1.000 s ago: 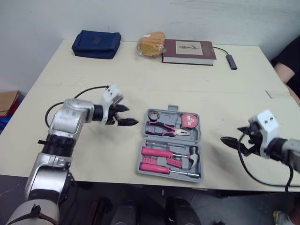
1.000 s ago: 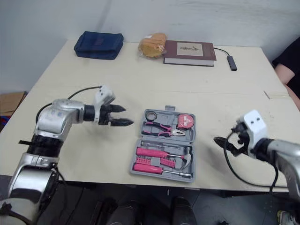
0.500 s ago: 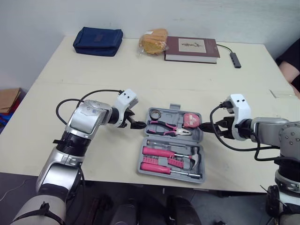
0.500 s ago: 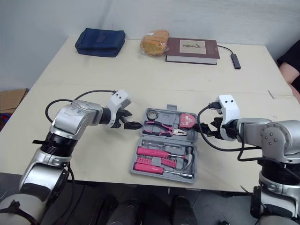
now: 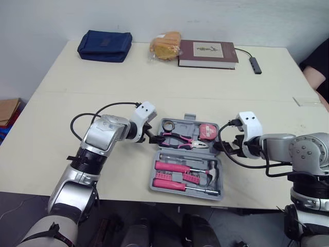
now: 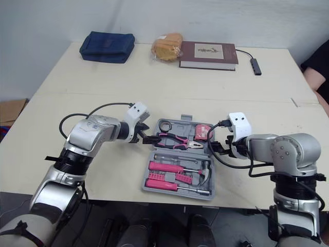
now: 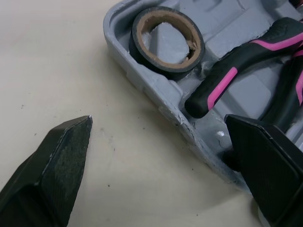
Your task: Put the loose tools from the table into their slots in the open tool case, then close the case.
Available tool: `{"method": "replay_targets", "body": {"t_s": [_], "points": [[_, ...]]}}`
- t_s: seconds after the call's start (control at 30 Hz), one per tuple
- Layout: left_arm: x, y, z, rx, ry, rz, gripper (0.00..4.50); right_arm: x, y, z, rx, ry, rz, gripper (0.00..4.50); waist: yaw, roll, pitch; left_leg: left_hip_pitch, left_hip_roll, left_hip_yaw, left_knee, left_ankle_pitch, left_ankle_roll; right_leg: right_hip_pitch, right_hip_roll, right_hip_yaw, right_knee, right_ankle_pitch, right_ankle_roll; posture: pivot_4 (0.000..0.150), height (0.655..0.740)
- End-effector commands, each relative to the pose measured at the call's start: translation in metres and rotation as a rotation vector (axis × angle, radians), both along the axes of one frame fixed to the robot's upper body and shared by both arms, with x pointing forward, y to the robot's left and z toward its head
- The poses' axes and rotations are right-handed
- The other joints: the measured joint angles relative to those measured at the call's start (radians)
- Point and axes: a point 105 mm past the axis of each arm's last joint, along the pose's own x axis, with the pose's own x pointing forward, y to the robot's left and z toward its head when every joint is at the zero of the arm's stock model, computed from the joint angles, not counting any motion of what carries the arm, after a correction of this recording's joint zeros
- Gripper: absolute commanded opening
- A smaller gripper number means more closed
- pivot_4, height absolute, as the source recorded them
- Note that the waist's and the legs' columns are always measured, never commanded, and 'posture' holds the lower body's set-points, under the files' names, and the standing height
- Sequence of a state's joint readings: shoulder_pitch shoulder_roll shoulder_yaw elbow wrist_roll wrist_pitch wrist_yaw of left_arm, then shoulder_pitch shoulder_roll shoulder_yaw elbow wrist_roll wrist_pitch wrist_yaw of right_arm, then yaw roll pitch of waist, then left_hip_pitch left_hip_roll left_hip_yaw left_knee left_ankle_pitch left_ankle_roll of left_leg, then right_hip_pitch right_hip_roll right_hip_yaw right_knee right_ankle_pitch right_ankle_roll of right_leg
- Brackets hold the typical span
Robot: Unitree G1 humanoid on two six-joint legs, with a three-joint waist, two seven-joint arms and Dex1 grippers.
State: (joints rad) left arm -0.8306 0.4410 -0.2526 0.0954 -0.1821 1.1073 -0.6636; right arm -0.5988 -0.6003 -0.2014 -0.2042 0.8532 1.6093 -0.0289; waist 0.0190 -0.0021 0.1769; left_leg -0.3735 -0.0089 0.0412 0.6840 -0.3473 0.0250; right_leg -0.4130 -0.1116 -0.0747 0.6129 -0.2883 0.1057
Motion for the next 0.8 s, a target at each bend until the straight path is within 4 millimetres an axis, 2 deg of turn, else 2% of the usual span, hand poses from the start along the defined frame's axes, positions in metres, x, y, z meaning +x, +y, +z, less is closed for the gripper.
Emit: {"method": "replay_targets", "body": {"t_s": [0.03, 0.13, 0.17, 0.2, 0.23, 0.33, 0.37, 0.4, 0.47, 0.5, 0.57, 0.63, 0.8], "points": [[-0.001, 0.000, 0.000, 0.021, -0.017, -0.006, 4.50, 0.000, 0.008, -0.003, 0.029, 0.013, 0.013, 4.44, -0.004, 0.000, 0.000, 0.000, 0.000, 0.000, 0.000, 0.000, 0.000, 0.000, 0.000, 0.000, 0.000, 0.000, 0.000, 0.150, 0.7400], [-0.001, -0.002, -0.001, 0.016, -0.016, -0.007, 3.72, 0.002, 0.010, -0.006, 0.049, 0.022, -0.006, 4.50, -0.012, 0.000, 0.000, 0.002, 0.000, 0.000, 0.000, 0.000, 0.000, 0.001, 0.000, 0.001, 0.001, 0.000, 0.000, 0.150, 0.7400], [-0.001, -0.003, -0.001, 0.014, -0.019, -0.006, 3.31, 0.002, 0.009, -0.007, 0.053, 0.024, -0.013, 4.50, -0.016, 0.000, 0.000, 0.002, 0.000, 0.000, 0.000, 0.000, 0.000, 0.001, 0.000, 0.001, 0.001, 0.000, 0.000, 0.150, 0.7400], [-0.001, -0.005, -0.001, 0.004, -0.018, -0.007, 2.86, 0.002, 0.009, -0.007, 0.057, 0.025, -0.017, 3.94, -0.017, 0.000, 0.000, 0.002, 0.000, 0.000, 0.000, 0.000, 0.000, 0.001, 0.000, 0.001, 0.001, 0.000, 0.000, 0.150, 0.7400], [-0.002, -0.007, -0.001, -0.005, -0.016, -0.009, 2.48, 0.003, 0.010, -0.007, 0.070, 0.023, -0.024, 3.68, -0.019, 0.000, 0.000, 0.002, 0.000, 0.000, 0.000, 0.000, 0.000, 0.001, -0.001, 0.001, 0.001, 0.000, 0.000, 0.150, 0.7400], [-0.004, -0.014, -0.002, -0.035, -0.002, -0.017, 1.12, 0.004, 0.012, -0.004, 0.103, 0.007, -0.041, 2.24, -0.020, 0.000, 0.000, 0.002, 0.001, 0.000, 0.000, 0.000, 0.000, 0.001, -0.001, 0.001, 0.001, 0.000, 0.000, 0.150, 0.7400], [-0.005, -0.015, -0.002, -0.042, 0.002, -0.019, 0.74, 0.004, 0.013, -0.003, 0.108, 0.003, -0.044, 1.73, -0.020, 0.000, 0.000, 0.002, 0.001, 0.000, 0.000, 0.000, -0.001, 0.001, -0.001, 0.002, 0.002, 0.000, 0.000, 0.150, 0.7400], [-0.005, -0.016, 0.000, -0.064, 0.009, -0.012, 0.55, 0.005, 0.015, 0.000, 0.121, -0.013, -0.045, 1.23, -0.019, 0.000, 0.000, 0.002, 0.001, 0.000, 0.000, 0.000, -0.001, 0.001, -0.001, 0.002, 0.002, 0.000, 0.000, 0.150, 0.7400], [-0.005, -0.017, 0.001, -0.088, 0.015, -0.001, 0.38, 0.006, 0.017, 0.004, 0.138, -0.031, -0.047, 0.20, -0.019, 0.000, 0.000, 0.002, 0.001, 0.000, 0.000, 0.000, -0.001, 0.001, -0.001, 0.003, 0.002, 0.000, 0.000, 0.150, 0.7400], [-0.005, -0.017, 0.001, -0.090, 0.014, 0.000, 0.37, 0.007, 0.018, 0.007, 0.154, -0.043, -0.052, 0.00, -0.019, 0.000, 0.000, 0.003, 0.001, 0.000, 0.000, 0.001, 0.000, 0.001, -0.001, 0.004, 0.002, 0.000, 0.000, 0.150, 0.7400], [-0.003, -0.018, 0.006, -0.125, 0.005, 0.007, 0.34, 0.008, 0.026, 0.024, 0.182, -0.125, -0.024, 0.00, -0.019, 0.000, 0.000, 0.003, 0.001, 0.001, 0.000, 0.001, -0.001, 0.001, -0.001, 0.006, 0.003, 0.000, 0.000, 0.150, 0.7400], [0.007, -0.020, 0.020, -0.229, -0.072, 0.044, 0.31, 0.010, 0.025, 0.042, 0.158, -0.259, -0.020, 0.00, -0.019, 0.000, 0.000, 0.002, 0.001, 0.001, 0.000, 0.001, -0.001, 0.000, -0.001, 0.009, 0.004, 0.000, 0.000, 0.150, 0.7400], [0.023, -0.013, 0.034, -0.323, -0.271, 0.079, 0.27, 0.006, 0.005, 0.044, -0.035, -0.448, 0.001, 0.00, -0.003, 0.000, 0.000, -0.001, -0.001, 0.002, -0.001, 0.001, -0.001, -0.003, 0.000, 0.009, 0.003, 0.000, 0.000, 0.150, 0.7400]]}}
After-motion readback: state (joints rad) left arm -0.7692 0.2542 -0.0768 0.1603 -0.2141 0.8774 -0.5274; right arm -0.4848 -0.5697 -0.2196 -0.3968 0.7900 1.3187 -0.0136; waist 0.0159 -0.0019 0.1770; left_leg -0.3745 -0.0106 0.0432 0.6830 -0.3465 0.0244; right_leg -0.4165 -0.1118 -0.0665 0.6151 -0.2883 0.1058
